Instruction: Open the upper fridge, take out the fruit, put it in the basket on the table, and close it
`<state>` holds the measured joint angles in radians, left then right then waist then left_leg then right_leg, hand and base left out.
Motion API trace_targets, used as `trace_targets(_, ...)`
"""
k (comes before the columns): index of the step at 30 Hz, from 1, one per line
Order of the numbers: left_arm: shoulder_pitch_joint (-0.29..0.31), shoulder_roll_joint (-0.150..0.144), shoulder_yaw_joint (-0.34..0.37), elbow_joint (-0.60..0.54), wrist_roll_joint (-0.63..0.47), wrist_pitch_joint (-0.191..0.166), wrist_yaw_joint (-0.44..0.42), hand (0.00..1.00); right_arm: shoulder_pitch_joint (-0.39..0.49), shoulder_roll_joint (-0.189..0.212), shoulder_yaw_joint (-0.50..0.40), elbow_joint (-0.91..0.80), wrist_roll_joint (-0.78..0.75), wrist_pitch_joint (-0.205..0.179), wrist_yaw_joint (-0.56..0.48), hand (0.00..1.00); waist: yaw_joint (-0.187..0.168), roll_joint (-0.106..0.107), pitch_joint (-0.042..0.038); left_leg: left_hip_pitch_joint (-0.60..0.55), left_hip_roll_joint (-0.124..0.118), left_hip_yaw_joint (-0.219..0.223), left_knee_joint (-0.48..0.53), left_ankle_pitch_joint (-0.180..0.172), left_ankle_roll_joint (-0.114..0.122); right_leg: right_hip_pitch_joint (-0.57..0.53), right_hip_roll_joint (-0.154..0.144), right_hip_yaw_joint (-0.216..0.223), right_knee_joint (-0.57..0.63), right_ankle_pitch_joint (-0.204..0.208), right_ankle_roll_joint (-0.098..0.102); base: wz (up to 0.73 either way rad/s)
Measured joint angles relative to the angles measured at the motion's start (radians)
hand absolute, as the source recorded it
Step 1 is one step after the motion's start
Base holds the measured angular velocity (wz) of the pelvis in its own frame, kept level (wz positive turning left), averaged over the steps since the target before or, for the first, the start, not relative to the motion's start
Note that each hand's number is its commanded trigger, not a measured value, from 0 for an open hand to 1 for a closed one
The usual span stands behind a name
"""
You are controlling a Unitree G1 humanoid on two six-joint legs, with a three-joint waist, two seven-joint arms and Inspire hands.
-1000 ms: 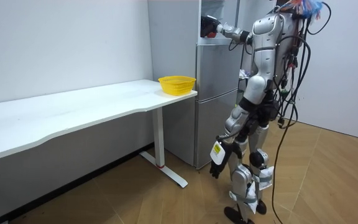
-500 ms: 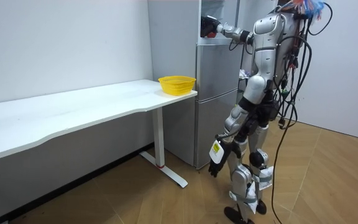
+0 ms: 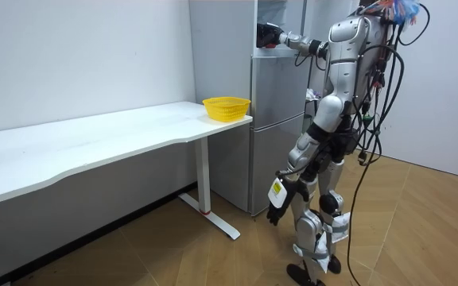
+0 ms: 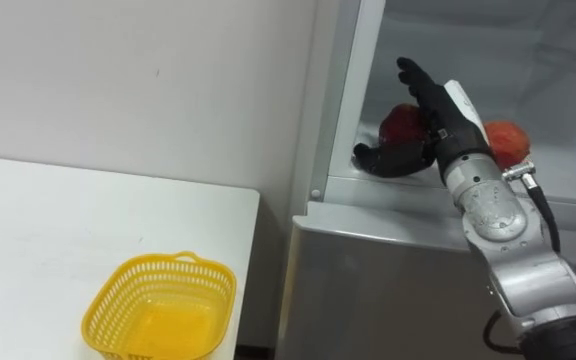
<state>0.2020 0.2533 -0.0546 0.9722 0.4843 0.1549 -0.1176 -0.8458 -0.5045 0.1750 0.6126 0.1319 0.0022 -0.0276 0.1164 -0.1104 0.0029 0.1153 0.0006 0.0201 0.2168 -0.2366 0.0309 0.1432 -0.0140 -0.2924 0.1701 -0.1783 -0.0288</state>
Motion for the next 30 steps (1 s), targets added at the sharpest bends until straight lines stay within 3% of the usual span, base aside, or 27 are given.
trace_targets(9, -0.004, -0.006, 0.0, 0.0, 0.0, 0.015, -0.004, 0.0, 0.0, 0.0, -0.001, 0.01, 0.038, 0.008, 0.02, 0.0, -0.001, -0.002, -0.0016, 0.0, 0.0, 0.0, 0.001, 0.0, 0.0, -0.001, 0.0, 0.001, 0.001, 0.0, -0.001, 0.0)
trace_targets(10, -0.004, -0.006, 0.0, 0.0, 0.0, 0.016, -0.004, 0.0, 0.0, 0.0, -0.002, 0.01, 0.038, 0.008, 0.02, 0.0, -0.001, -0.008, -0.0051, -0.001, 0.0, 0.0, 0.002, 0.0, 0.0, 0.0, 0.001, 0.001, 0.001, 0.0, -0.001, 0.0)
trace_targets(17, -0.003, -0.005, -0.001, 0.0, -0.002, 0.033, -0.002, 0.0, 0.0, 0.0, -0.001, 0.022, 0.038, 0.021, 0.029, 0.0, -0.002, -0.016, -0.0012, 0.0, 0.0, -0.002, 0.005, 0.0, 0.0, 0.002, 0.001, 0.0, 0.001, 0.0, -0.001, 0.0)
trace_targets(18, -0.003, -0.005, -0.001, 0.0, -0.003, 0.035, -0.002, 0.0, -0.001, 0.0, -0.001, 0.026, 0.038, 0.021, 0.031, 0.47, -0.001, -0.022, -0.0021, 0.0, 0.0, -0.002, 0.005, 0.0, 0.0, 0.002, 0.001, 0.0, 0.002, 0.0, -0.001, 0.0)
trace_targets(19, -0.002, -0.004, -0.001, 0.0, -0.003, 0.038, -0.001, 0.0, -0.002, 0.0, -0.001, 0.035, 0.038, 0.022, 0.034, 0.7, -0.001, -0.023, -0.001, 0.0, 0.001, -0.002, 0.005, 0.0, 0.0, 0.001, 0.001, 0.0, 0.002, 0.0, -0.001, 0.0)
trace_targets(21, -0.002, -0.003, -0.001, 0.0, -0.003, 0.039, -0.001, 0.0, -0.01, 0.0, 0.0, 0.047, 0.037, 0.024, 0.042, 1.0, -0.001, -0.03, 0.0008, 0.0, 0.001, -0.002, 0.004, 0.0, 0.0, 0.001, 0.001, 0.0, 0.003, 0.0, -0.001, 0.0)
trace_targets(30, -0.003, 0.002, -0.006, 0.001, -0.021, 0.037, -0.003, 0.0, -0.059, -0.021, 0.0, 0.084, -0.006, 0.026, 0.079, 1.0, -0.002, -0.031, 0.0034, 0.0, 0.001, -0.001, 0.002, 0.0, 0.0, -0.001, 0.003, 0.004, 0.001, 0.001, -0.001, 0.0)
